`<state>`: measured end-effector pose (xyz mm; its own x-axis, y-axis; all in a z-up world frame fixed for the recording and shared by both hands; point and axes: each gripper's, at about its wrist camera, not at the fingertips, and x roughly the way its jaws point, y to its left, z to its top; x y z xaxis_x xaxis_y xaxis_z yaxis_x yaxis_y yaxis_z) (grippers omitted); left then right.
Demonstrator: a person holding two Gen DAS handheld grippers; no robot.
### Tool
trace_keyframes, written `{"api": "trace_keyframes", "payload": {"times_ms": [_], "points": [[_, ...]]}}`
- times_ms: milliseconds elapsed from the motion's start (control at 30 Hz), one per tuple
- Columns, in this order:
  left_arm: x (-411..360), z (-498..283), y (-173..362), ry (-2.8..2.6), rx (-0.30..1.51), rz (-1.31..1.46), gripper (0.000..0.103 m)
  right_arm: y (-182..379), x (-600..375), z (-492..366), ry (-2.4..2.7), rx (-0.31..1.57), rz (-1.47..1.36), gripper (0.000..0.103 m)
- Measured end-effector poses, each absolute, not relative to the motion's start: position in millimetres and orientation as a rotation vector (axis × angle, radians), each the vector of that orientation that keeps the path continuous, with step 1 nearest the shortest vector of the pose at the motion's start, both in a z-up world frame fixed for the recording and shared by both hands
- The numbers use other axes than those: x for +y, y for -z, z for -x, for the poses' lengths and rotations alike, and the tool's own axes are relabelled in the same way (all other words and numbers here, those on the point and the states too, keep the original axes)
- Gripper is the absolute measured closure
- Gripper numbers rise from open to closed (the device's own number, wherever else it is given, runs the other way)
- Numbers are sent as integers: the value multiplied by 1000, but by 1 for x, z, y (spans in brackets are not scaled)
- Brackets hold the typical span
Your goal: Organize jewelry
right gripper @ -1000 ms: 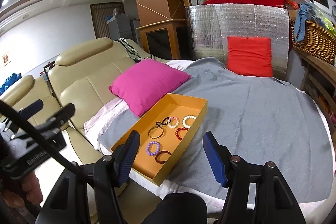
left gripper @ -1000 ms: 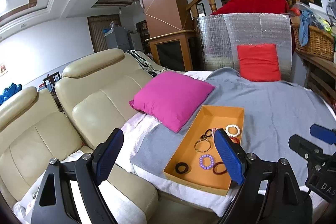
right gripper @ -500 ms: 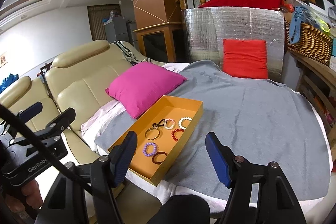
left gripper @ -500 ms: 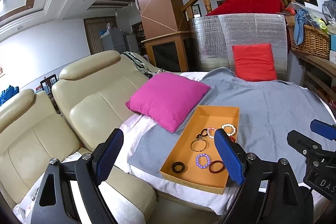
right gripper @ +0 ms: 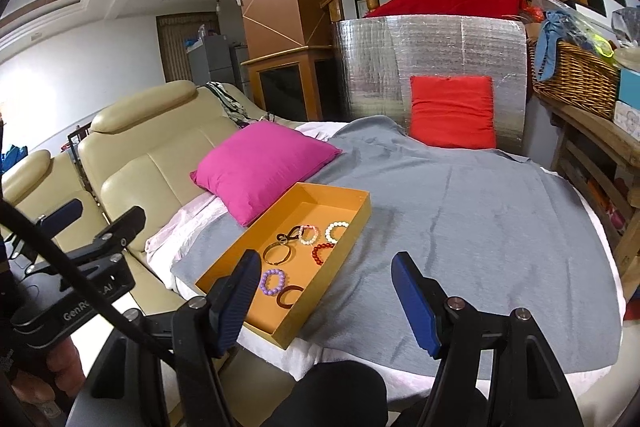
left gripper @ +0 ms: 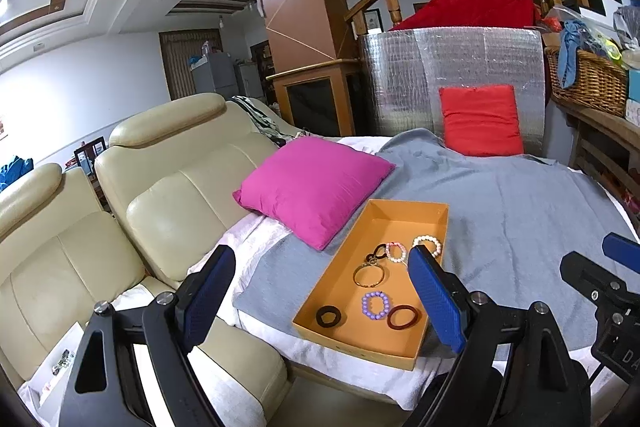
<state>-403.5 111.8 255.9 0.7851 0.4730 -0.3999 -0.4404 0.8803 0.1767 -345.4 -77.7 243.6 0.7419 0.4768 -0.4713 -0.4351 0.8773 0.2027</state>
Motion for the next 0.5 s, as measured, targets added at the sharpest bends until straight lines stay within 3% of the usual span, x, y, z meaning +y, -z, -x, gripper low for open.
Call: {"api": "trace_keyframes", "payload": {"times_ms": [500], "points": [[109, 400, -249, -490, 477, -82, 15, -238, -72, 345, -511, 556, -79, 32]]}}
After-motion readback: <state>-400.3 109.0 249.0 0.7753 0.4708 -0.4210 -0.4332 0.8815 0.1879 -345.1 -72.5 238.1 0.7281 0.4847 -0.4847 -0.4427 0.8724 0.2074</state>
